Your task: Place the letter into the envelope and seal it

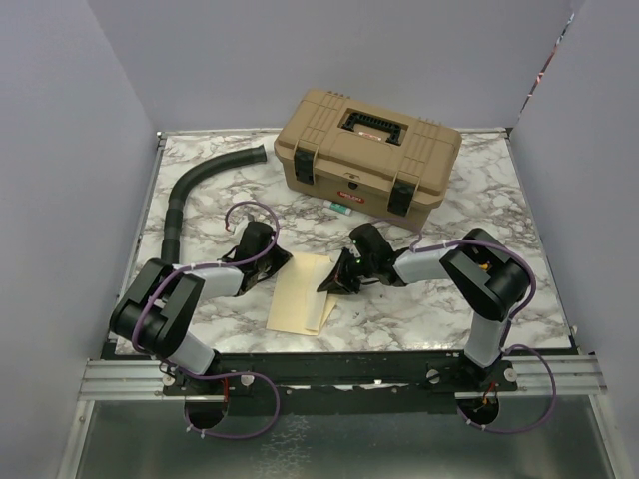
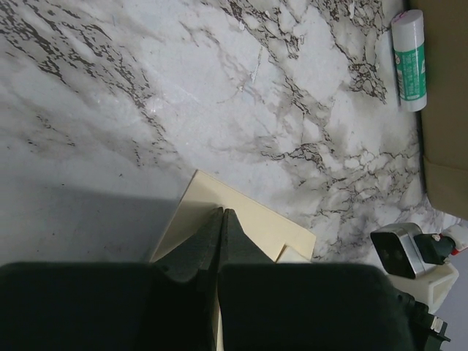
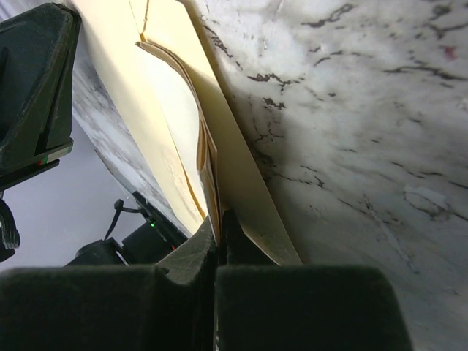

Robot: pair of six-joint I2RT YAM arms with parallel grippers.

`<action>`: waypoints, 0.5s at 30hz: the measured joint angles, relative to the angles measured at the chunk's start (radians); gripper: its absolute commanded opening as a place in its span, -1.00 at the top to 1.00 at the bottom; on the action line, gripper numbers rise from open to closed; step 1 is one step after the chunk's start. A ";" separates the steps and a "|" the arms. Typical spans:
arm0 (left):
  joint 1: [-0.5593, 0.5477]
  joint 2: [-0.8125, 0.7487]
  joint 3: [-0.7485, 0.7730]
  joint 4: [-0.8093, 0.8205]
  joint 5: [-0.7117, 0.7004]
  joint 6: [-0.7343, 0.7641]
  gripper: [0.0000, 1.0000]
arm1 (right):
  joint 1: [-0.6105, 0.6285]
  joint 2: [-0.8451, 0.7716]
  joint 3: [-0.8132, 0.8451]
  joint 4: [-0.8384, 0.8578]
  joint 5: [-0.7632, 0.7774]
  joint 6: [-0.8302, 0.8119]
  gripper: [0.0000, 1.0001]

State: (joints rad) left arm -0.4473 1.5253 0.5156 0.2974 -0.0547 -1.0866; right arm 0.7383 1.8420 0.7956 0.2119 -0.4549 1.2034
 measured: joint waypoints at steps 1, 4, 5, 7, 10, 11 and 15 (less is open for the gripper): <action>0.000 -0.003 0.000 -0.002 0.000 0.005 0.68 | 0.000 0.000 0.000 0.000 0.000 0.000 0.99; 0.000 -0.023 0.000 -0.026 0.002 0.034 0.04 | 0.000 0.000 0.000 -0.001 0.000 -0.003 0.99; 0.000 -0.041 0.007 -0.051 0.004 0.056 -0.18 | 0.000 0.000 0.000 -0.001 0.001 -0.006 0.99; 0.000 -0.073 0.028 -0.107 0.007 0.087 -0.40 | 0.000 0.000 0.000 -0.004 0.002 -0.015 0.99; -0.001 -0.127 0.086 -0.253 0.008 0.167 -0.57 | 0.000 0.000 0.005 -0.013 0.008 -0.027 0.99; -0.001 -0.143 0.106 -0.296 0.007 0.185 -0.58 | 0.000 0.000 0.006 -0.017 0.011 -0.032 0.99; -0.001 -0.207 0.163 -0.460 0.005 0.243 -0.56 | 0.000 0.000 0.015 -0.033 0.015 -0.045 0.99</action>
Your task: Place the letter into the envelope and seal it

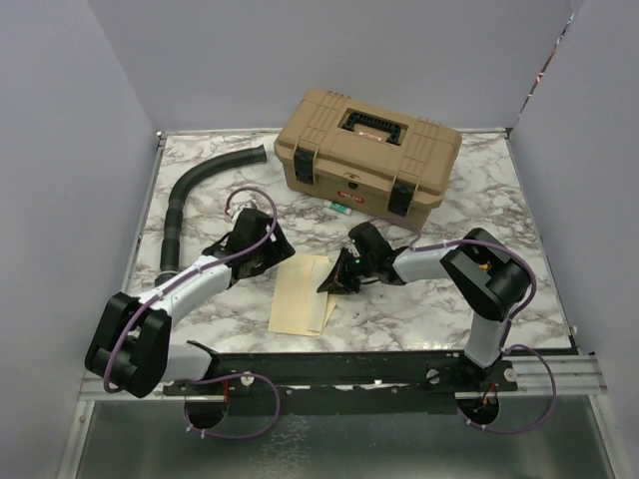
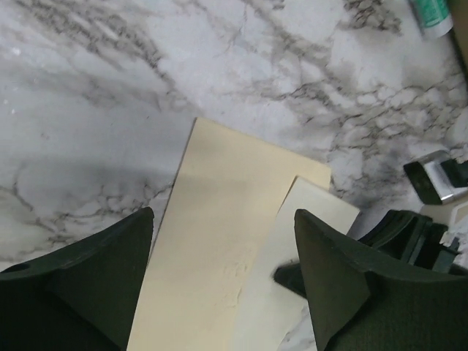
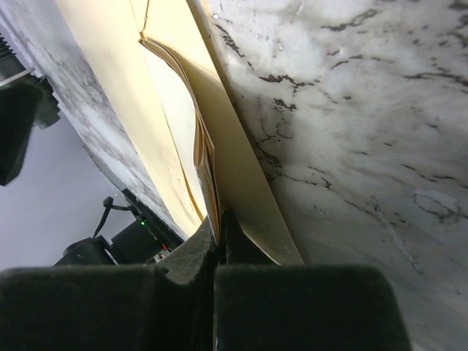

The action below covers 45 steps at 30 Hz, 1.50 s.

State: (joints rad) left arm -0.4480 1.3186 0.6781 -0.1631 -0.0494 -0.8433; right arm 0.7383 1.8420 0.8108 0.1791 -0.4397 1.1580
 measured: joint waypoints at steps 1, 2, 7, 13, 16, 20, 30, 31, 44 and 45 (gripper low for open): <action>0.000 -0.014 0.000 -0.033 0.003 0.005 -0.54 | 0.000 0.000 0.002 -0.005 0.000 -0.002 0.99; 0.000 -0.027 -0.003 -0.068 0.008 0.009 -0.52 | 0.000 0.000 0.004 -0.008 0.000 -0.004 0.99; 0.000 -0.054 -0.098 -0.159 0.048 0.002 -0.29 | 0.000 -0.003 0.006 -0.023 0.000 0.019 0.99; 0.001 -0.071 -0.124 -0.155 0.096 -0.016 0.02 | 0.000 -0.008 0.008 -0.055 -0.004 0.079 0.99; 0.001 -0.070 -0.138 -0.137 0.117 -0.032 0.13 | 0.000 -0.006 0.016 -0.075 -0.016 0.103 0.99; 0.002 -0.070 -0.158 -0.107 0.151 -0.059 0.23 | -0.002 0.005 0.021 -0.082 -0.042 0.138 0.99; 0.003 -0.095 -0.204 -0.041 0.158 -0.104 0.30 | -0.006 0.010 0.031 -0.052 -0.063 0.215 0.99; 0.003 -0.098 -0.210 -0.033 0.162 -0.109 0.30 | -0.006 0.015 0.038 -0.050 -0.071 0.217 0.99; 0.003 -0.101 -0.220 -0.011 0.169 -0.109 0.28 | -0.005 0.071 0.138 -0.158 -0.067 0.015 0.35; 0.003 -0.101 -0.220 -0.011 0.169 -0.109 0.27 | -0.005 0.062 0.139 -0.167 -0.061 0.000 0.22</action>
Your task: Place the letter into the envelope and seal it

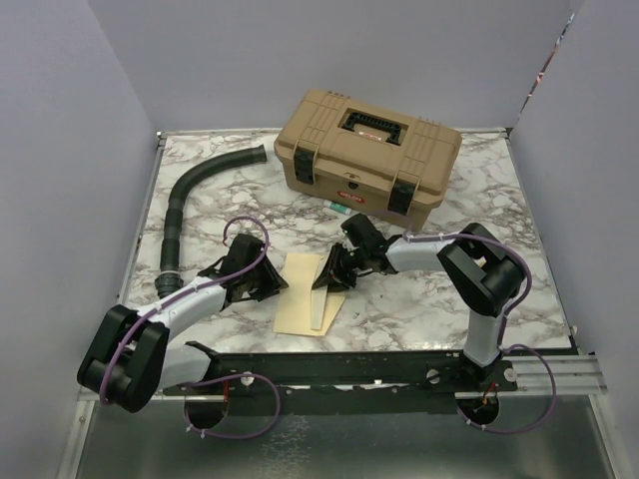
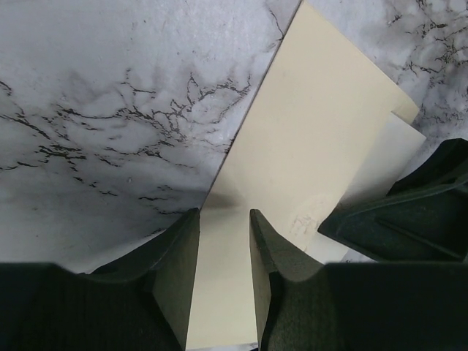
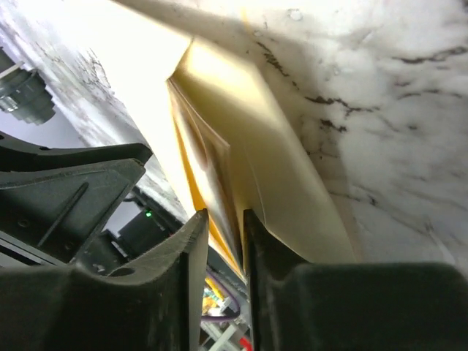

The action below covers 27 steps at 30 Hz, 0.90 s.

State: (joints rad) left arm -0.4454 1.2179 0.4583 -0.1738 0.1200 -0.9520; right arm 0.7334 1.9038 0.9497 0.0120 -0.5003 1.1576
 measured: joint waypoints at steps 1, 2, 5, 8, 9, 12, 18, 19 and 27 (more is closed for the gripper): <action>0.000 0.001 0.001 0.000 0.000 0.001 0.27 | 0.000 -0.011 0.001 -0.012 0.008 -0.013 0.13; 0.000 0.002 0.002 0.000 0.000 0.002 0.27 | 0.000 -0.024 0.001 -0.025 0.018 -0.029 0.07; 0.000 0.006 0.003 0.002 0.000 0.003 0.26 | 0.001 -0.064 0.002 -0.066 0.064 -0.081 0.03; -0.001 0.012 0.009 0.001 0.001 0.008 0.26 | 0.001 -0.084 0.002 -0.101 0.093 -0.130 0.03; -0.001 0.014 0.011 0.000 0.001 0.011 0.26 | 0.001 -0.085 0.003 -0.108 0.097 -0.142 0.03; -0.002 0.029 0.025 -0.001 0.002 0.030 0.26 | 0.001 -0.086 0.009 -0.126 0.102 -0.176 0.04; -0.002 0.054 0.039 0.016 0.042 0.081 0.25 | 0.005 -0.086 0.040 -0.179 0.126 -0.248 0.05; -0.002 0.056 0.039 0.019 0.050 0.089 0.25 | 0.005 -0.086 0.047 -0.188 0.130 -0.261 0.05; -0.002 0.095 0.055 0.036 0.072 0.103 0.26 | 0.005 -0.085 0.127 -0.307 0.217 -0.334 -0.20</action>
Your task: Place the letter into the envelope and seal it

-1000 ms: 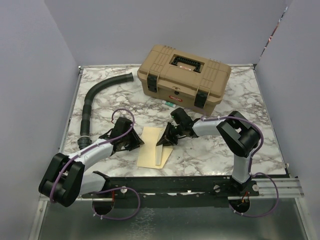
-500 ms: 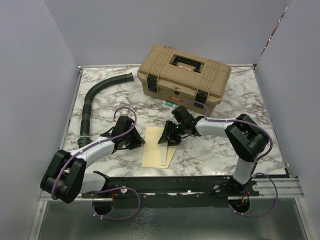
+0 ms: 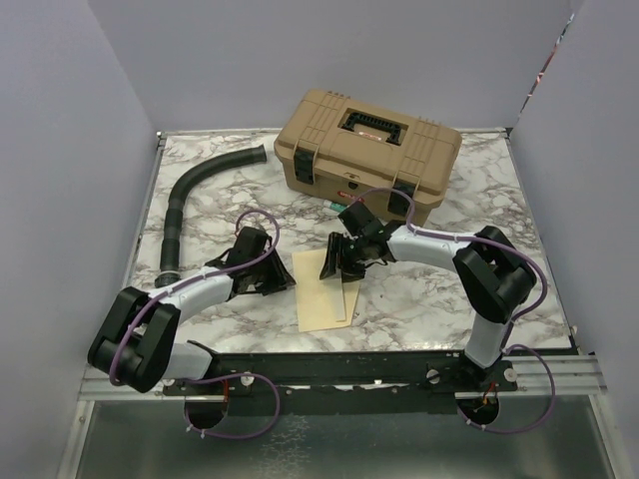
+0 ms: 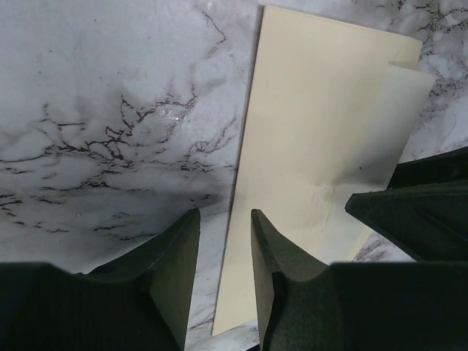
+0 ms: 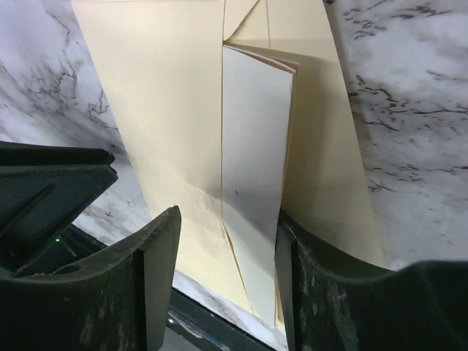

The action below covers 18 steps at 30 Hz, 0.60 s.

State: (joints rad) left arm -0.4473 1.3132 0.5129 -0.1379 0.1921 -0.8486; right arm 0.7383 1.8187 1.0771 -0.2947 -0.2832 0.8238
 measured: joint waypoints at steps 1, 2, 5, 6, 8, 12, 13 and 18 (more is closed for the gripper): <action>0.000 0.011 0.006 0.003 0.002 -0.002 0.26 | 0.000 0.000 0.008 -0.013 0.013 -0.010 -0.23; 0.000 0.021 0.014 0.007 0.003 -0.003 0.26 | 0.000 0.000 0.018 -0.030 0.025 -0.017 -0.27; 0.000 0.032 0.023 0.008 0.001 -0.002 0.26 | 0.000 0.000 0.040 -0.075 0.058 -0.040 -0.33; 0.000 0.032 0.024 0.008 0.001 -0.001 0.26 | 0.000 0.000 0.047 -0.089 0.066 -0.045 -0.34; 0.000 0.034 0.027 0.006 0.000 0.002 0.25 | 0.000 -0.001 0.052 -0.105 0.081 -0.056 -0.36; 0.000 0.039 0.031 0.010 0.002 0.005 0.19 | 0.000 -0.009 0.053 -0.132 0.103 -0.073 -0.46; 0.000 0.039 0.031 0.013 0.003 0.005 0.17 | 0.000 -0.014 0.053 -0.137 0.107 -0.078 -0.47; 0.000 0.039 0.031 0.029 0.016 0.009 0.11 | 0.000 -0.028 0.073 -0.168 0.118 -0.133 -0.47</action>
State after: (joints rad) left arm -0.4473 1.3521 0.5438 -0.1089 0.2081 -0.8398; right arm 0.7383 1.7908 1.1503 -0.4625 -0.1654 0.6907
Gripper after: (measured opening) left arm 0.432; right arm 0.736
